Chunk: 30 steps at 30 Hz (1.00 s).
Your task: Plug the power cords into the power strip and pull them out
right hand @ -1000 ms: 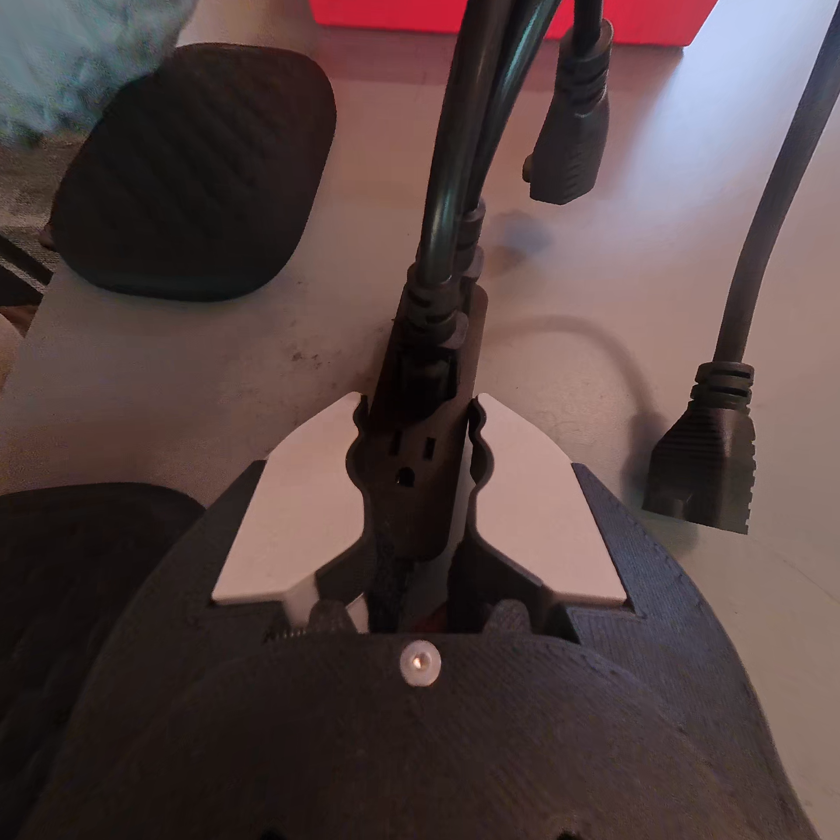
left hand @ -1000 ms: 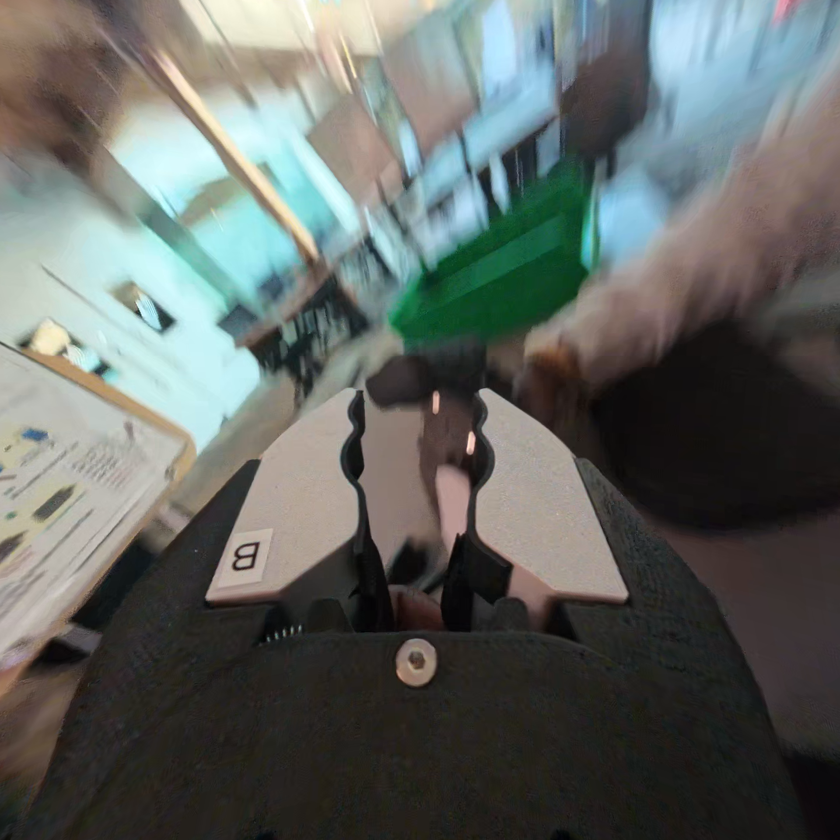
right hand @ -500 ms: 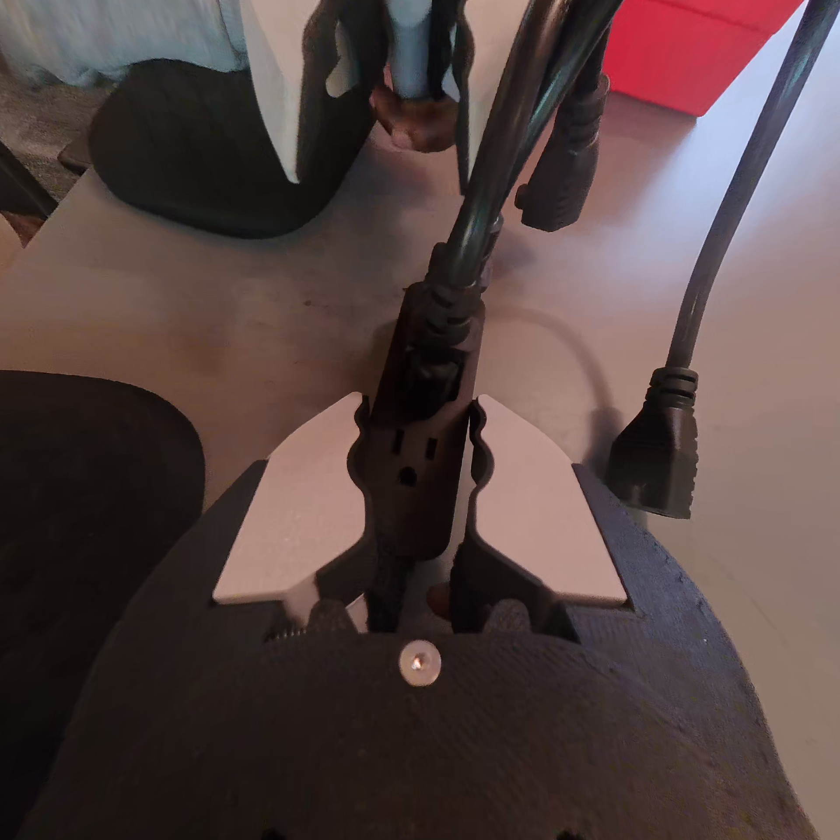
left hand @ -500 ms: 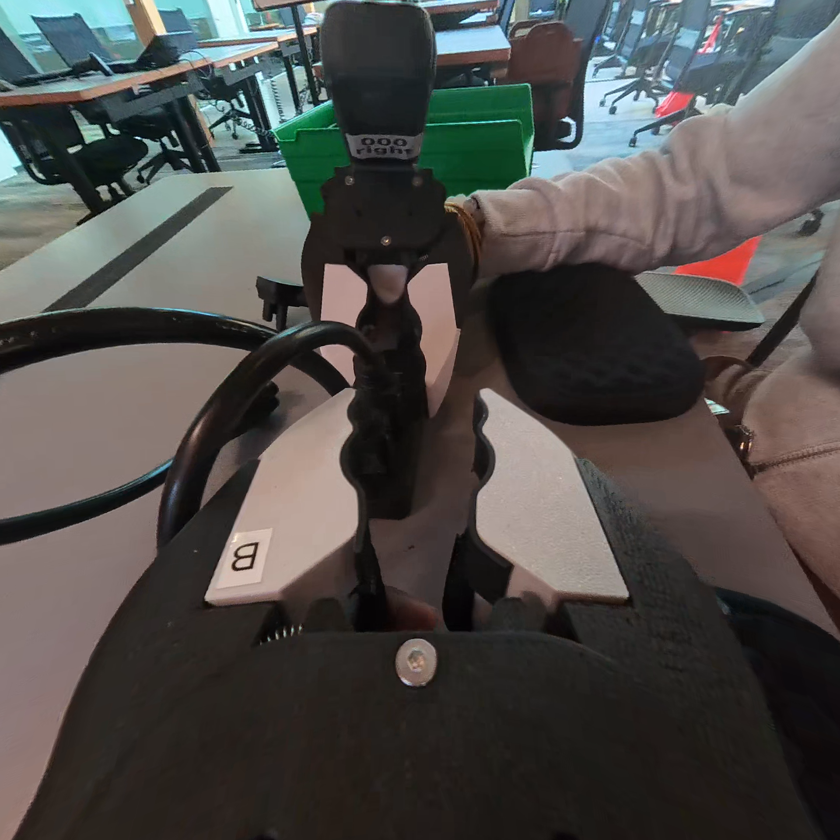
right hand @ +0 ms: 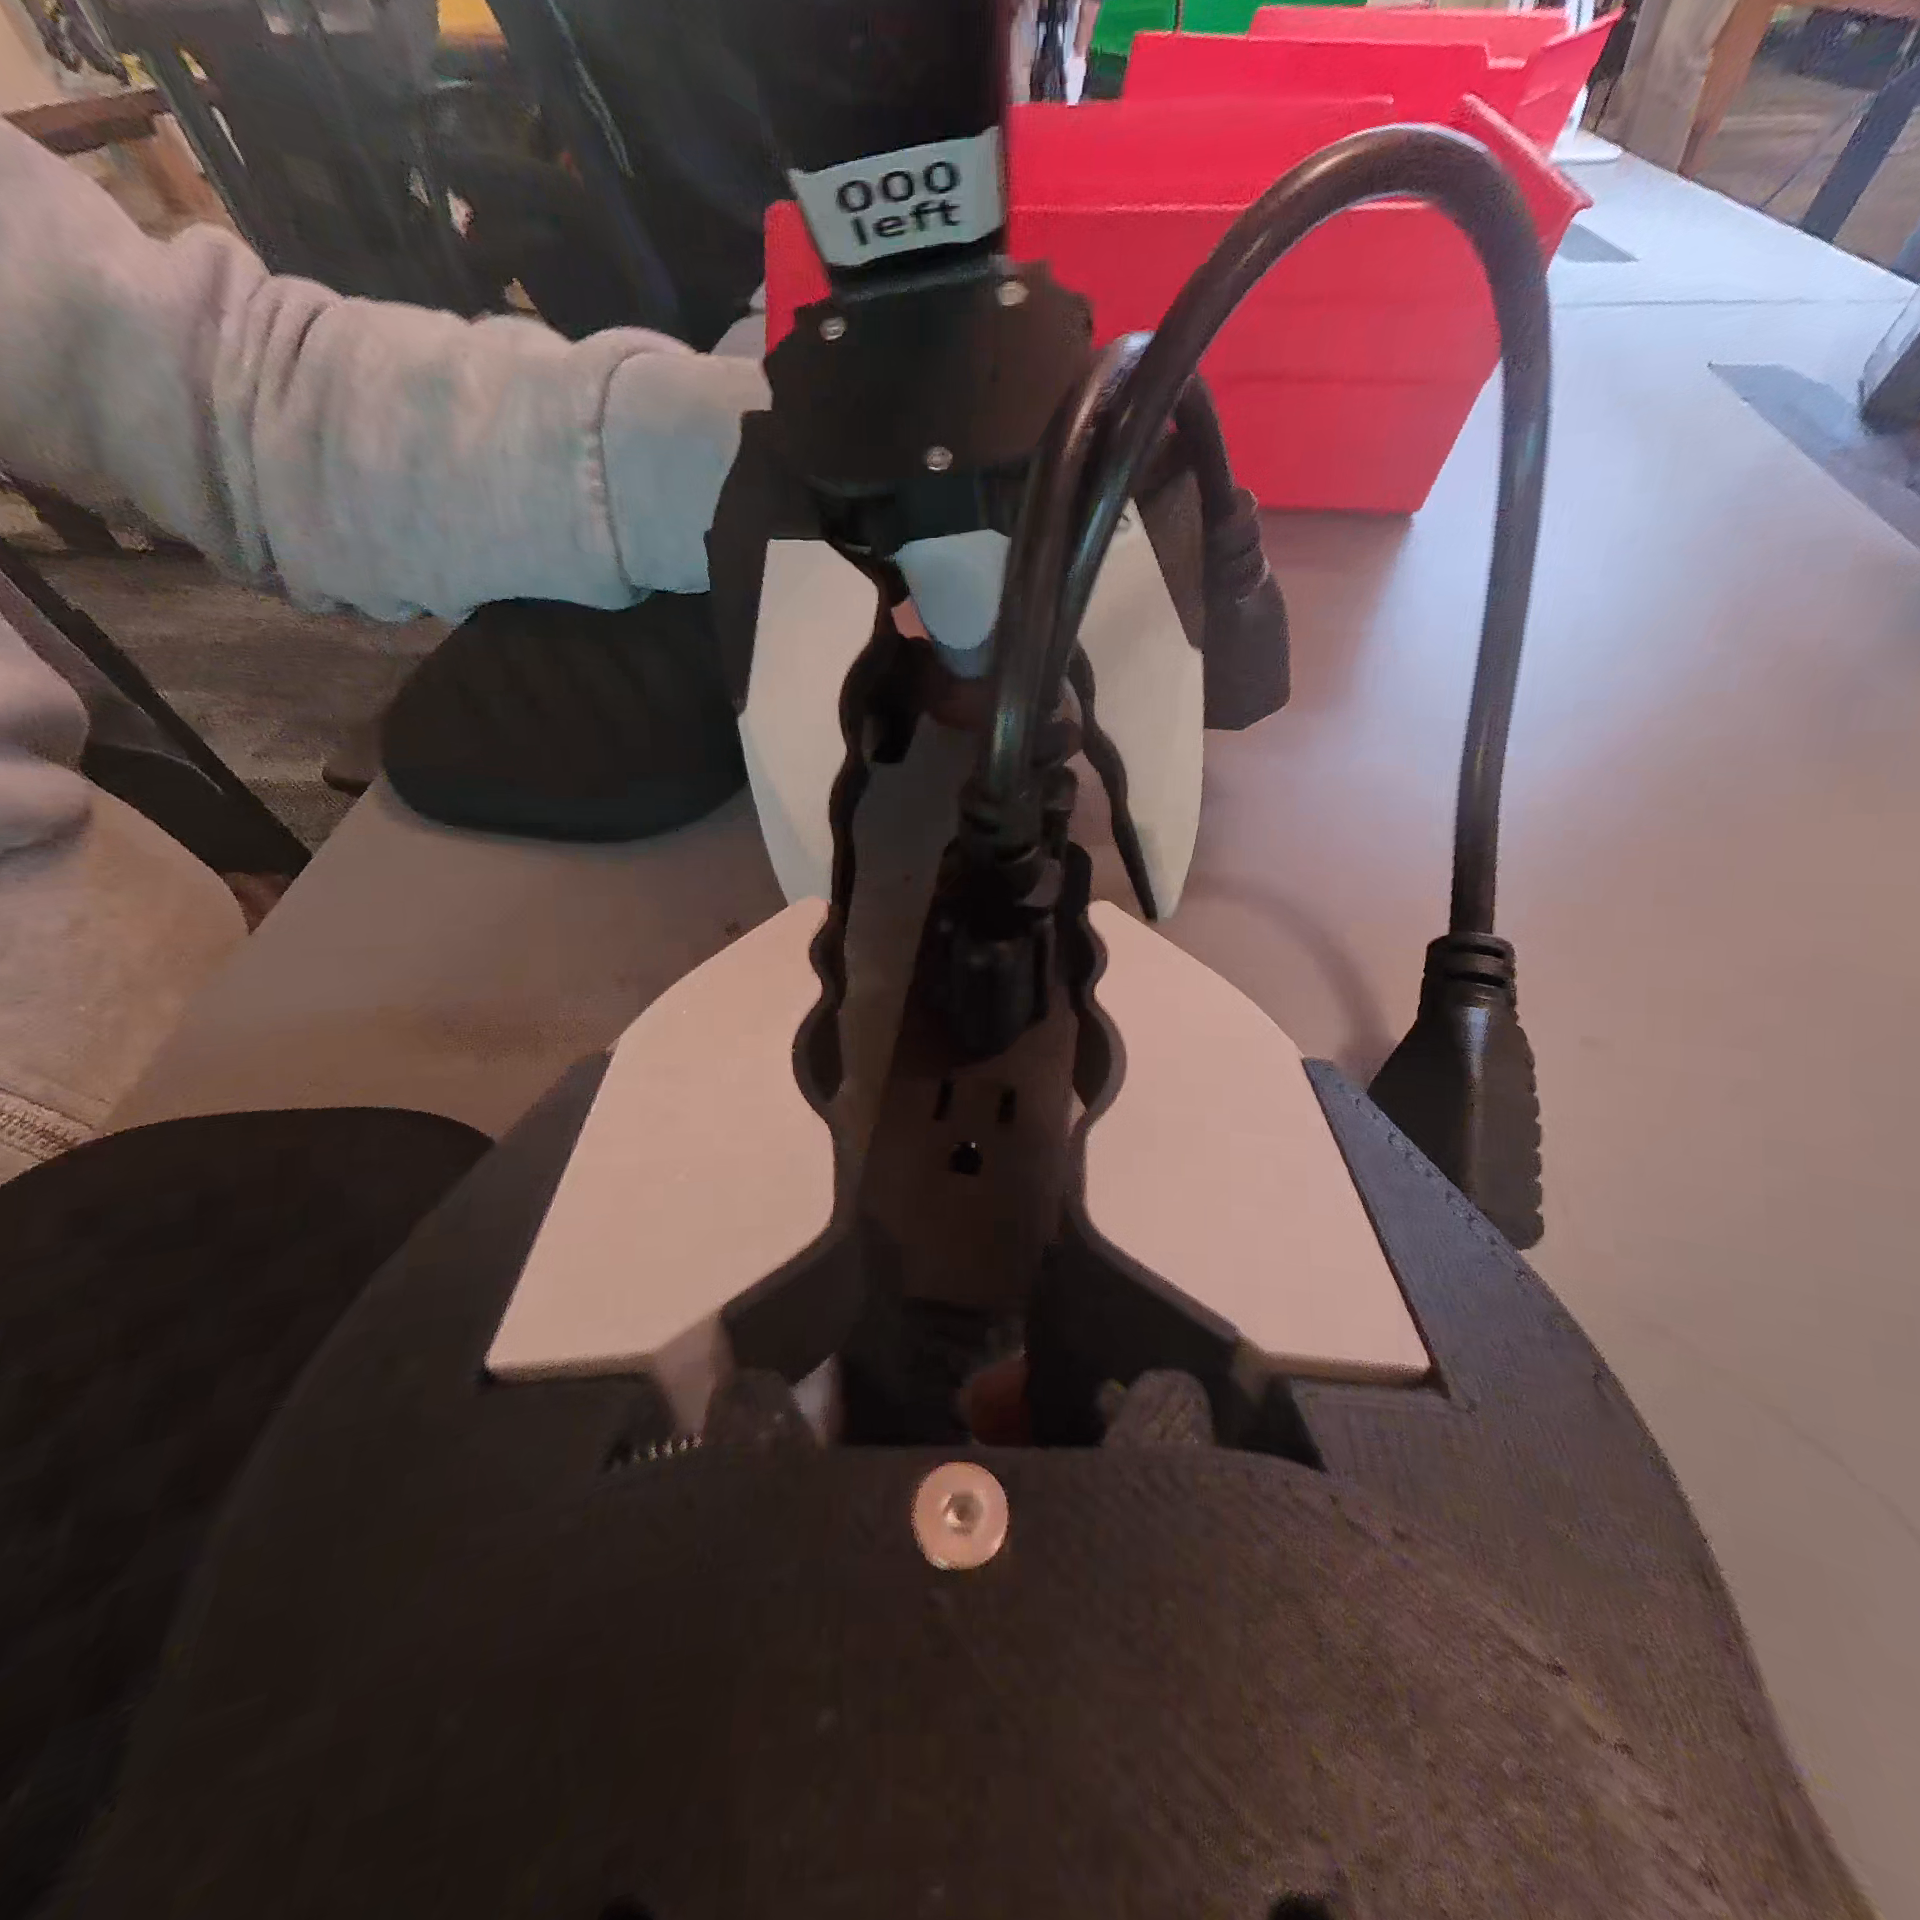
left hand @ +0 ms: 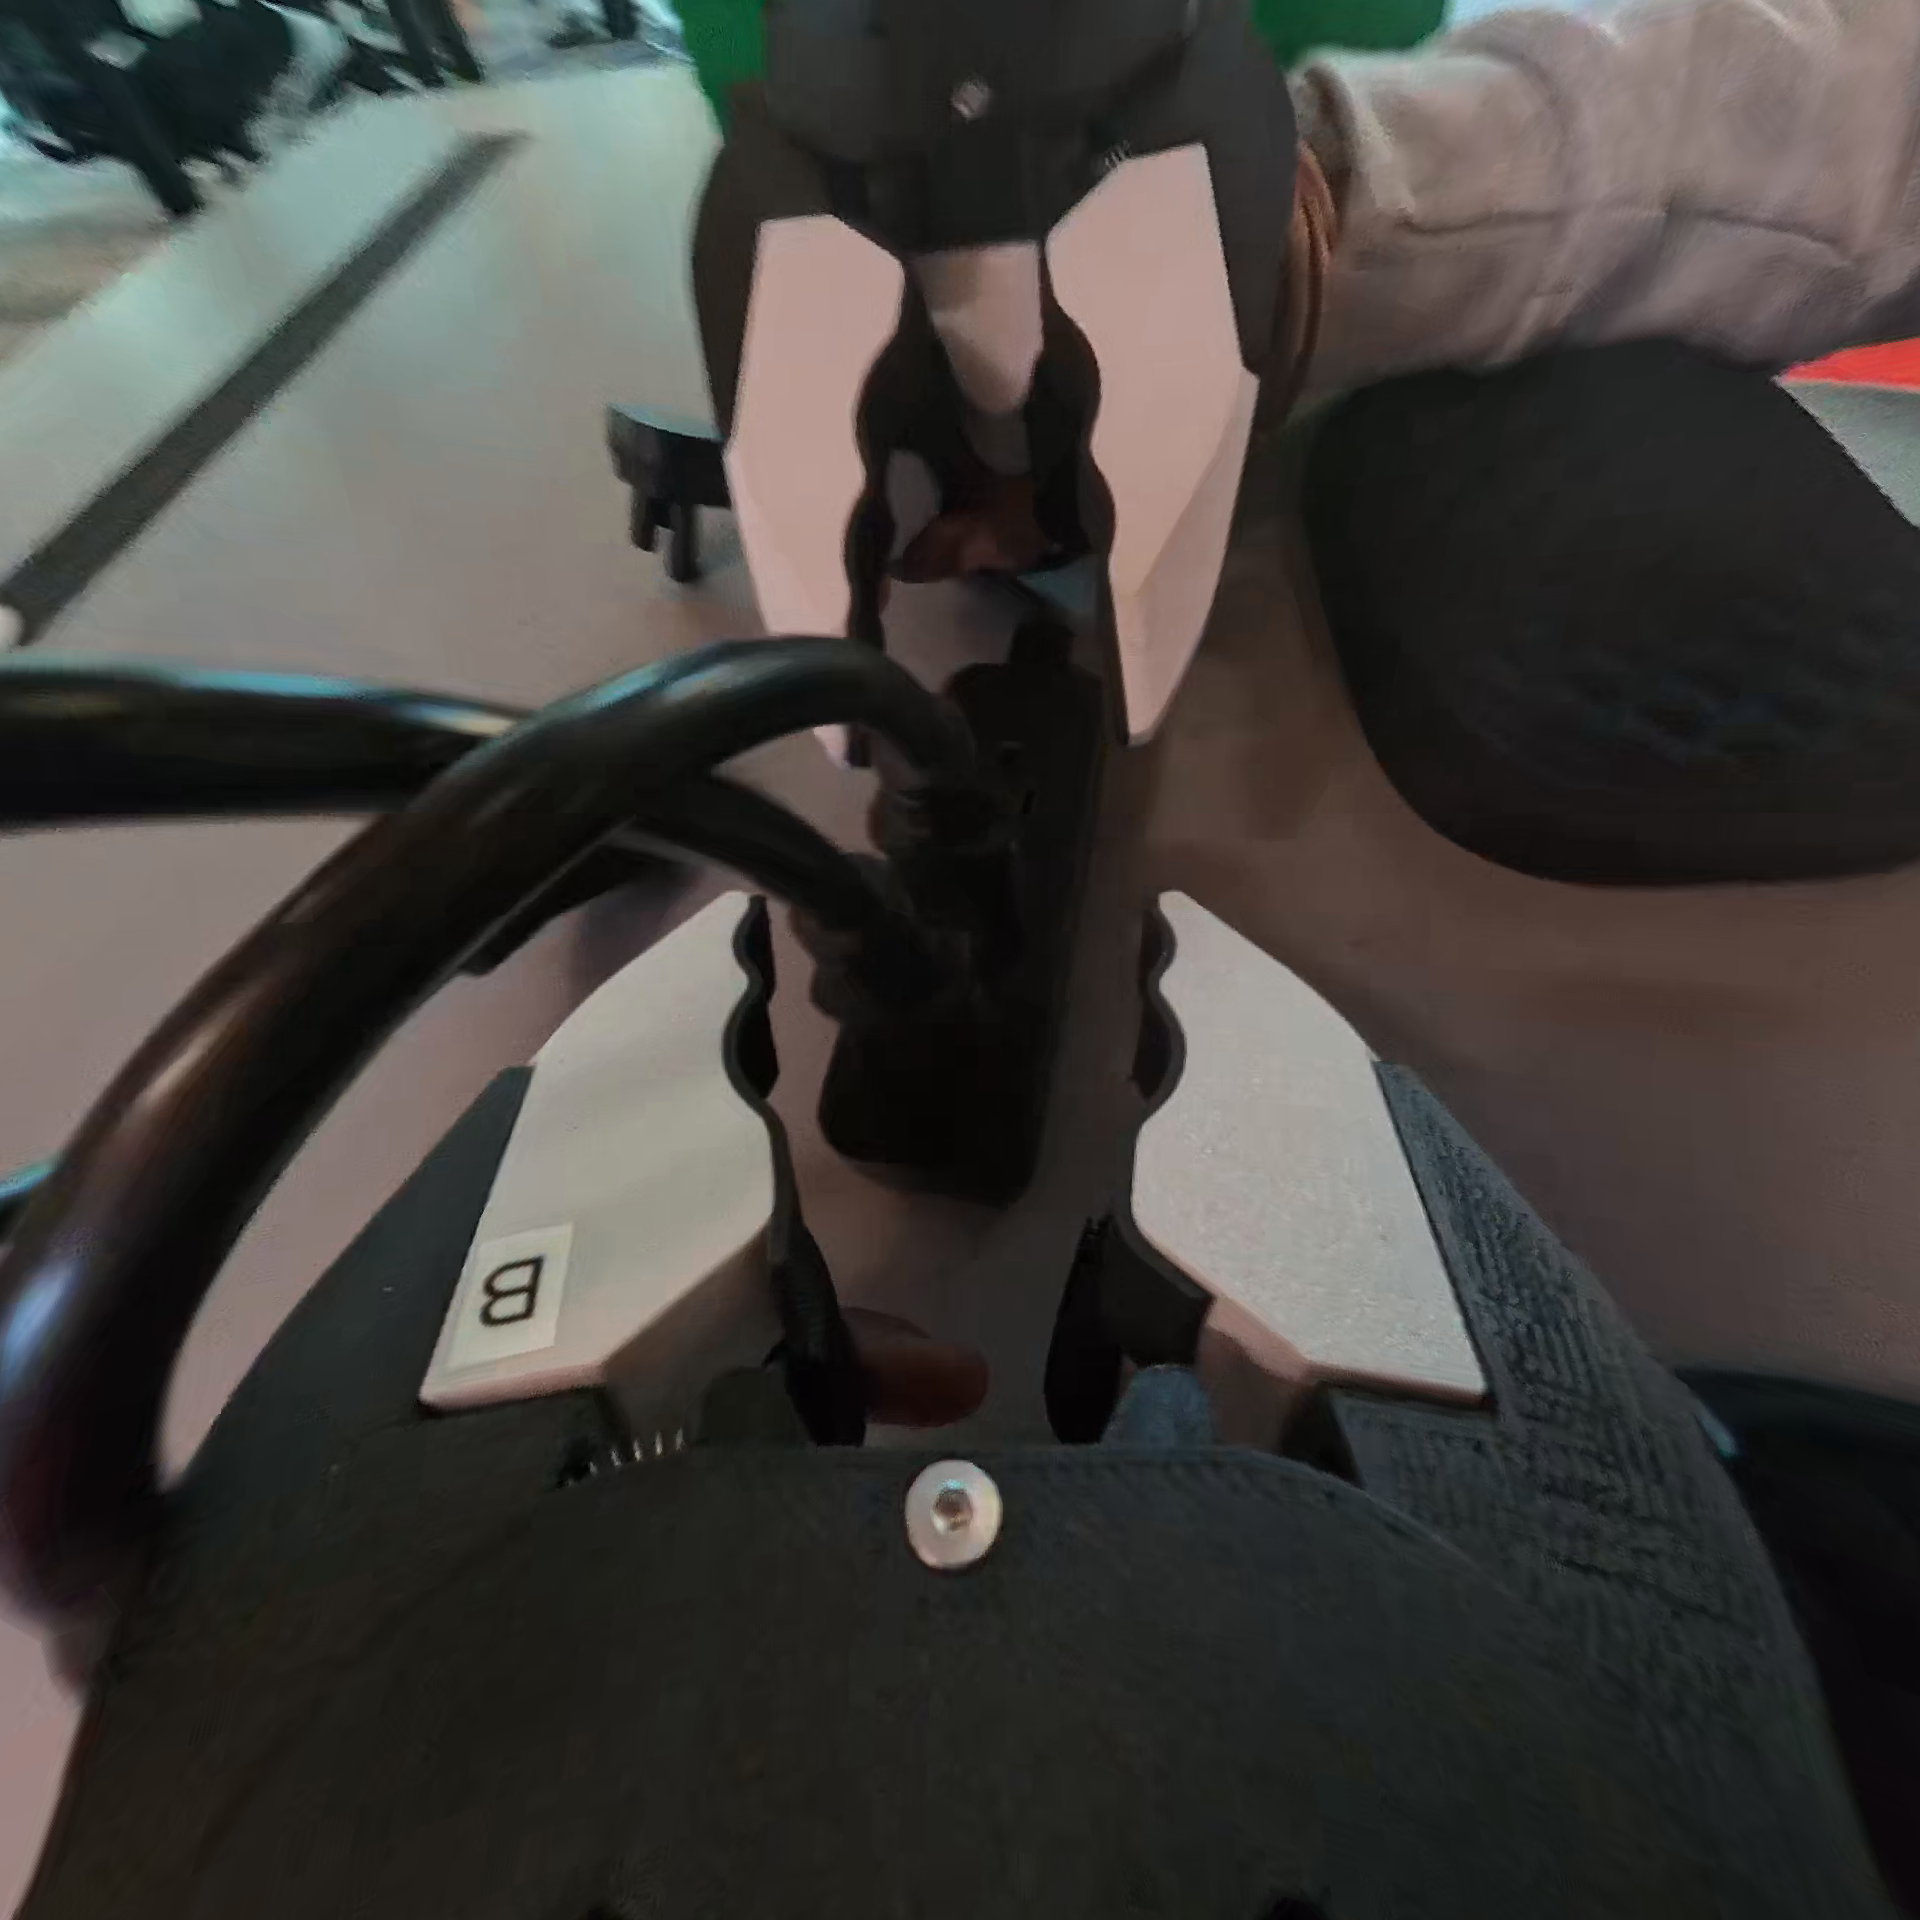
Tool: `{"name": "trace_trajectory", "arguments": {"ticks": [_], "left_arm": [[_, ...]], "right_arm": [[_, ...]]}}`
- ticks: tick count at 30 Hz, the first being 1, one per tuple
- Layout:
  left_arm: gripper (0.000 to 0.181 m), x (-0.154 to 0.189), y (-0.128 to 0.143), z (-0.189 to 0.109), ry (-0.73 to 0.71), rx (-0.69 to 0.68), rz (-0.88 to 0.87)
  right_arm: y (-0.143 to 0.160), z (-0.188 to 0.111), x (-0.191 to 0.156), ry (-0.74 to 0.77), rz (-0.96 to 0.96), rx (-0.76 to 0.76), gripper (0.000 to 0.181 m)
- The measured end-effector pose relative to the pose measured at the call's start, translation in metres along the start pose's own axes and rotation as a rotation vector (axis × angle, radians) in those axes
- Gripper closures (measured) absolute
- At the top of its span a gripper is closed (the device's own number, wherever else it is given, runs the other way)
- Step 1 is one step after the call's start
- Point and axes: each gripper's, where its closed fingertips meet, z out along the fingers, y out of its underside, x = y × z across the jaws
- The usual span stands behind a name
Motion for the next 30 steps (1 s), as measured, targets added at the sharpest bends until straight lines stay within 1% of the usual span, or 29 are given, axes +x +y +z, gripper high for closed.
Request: {"name": "trace_trajectory", "arguments": {"ticks": [2, 4, 6, 10, 12, 14, 16, 18, 19, 23, 28, 30], "left_arm": [[0.113, 0.006, 0.008, 0.005, 0.123, -0.071, -0.010], [0.114, 0.006, 0.007, 0.009, 0.204, -0.085, -0.052], [0.126, 0.003, 0.005, 0.010, 0.238, -0.072, -0.069], [0.133, -0.003, 0.009, 0.009, 0.201, -0.080, -0.041], [0.136, -0.002, 0.013, 0.009, 0.175, -0.095, 0.006], [0.140, -0.001, 0.014, 0.009, 0.156, -0.097, 0.029], [0.138, -0.001, 0.017, 0.010, 0.147, -0.122, 0.042], [0.122, 0.000, 0.025, 0.013, 0.142, -0.180, 0.045], [0.121, 0.001, 0.026, 0.013, 0.148, -0.185, 0.046], [0.118, 0.017, 0.008, 0.009, 0.221, -0.083, 0.005], [0.133, 0.021, 0.011, 0.009, 0.207, -0.100, 0.039], [0.139, 0.014, 0.012, 0.011, 0.159, -0.106, 0.053]], "right_arm": [[0.002, 0.004, 0.000, 0.025, 0.009, -0.039, 0.140], [0.003, 0.007, 0.001, 0.050, 0.011, -0.066, 0.138], [0.004, 0.010, 0.003, 0.074, 0.014, -0.082, 0.138], [0.008, 0.015, 0.005, 0.091, 0.031, -0.079, 0.143], [0.008, 0.016, 0.007, 0.101, 0.042, -0.060, 0.152], [0.009, 0.014, 0.012, 0.118, 0.069, -0.050, 0.165], [0.009, 0.014, 0.011, 0.107, 0.076, -0.045, 0.165], [0.009, 0.014, 0.009, 0.090, 0.067, -0.045, 0.165], [0.009, 0.013, 0.008, 0.077, 0.058, -0.045, 0.165], [0.010, 0.012, 0.004, 0.044, 0.012, -0.049, 0.166], [0.011, 0.011, -0.001, -0.005, -0.002, -0.050, 0.166], [0.011, 0.011, -0.002, -0.009, -0.002, -0.050, 0.166]]}}
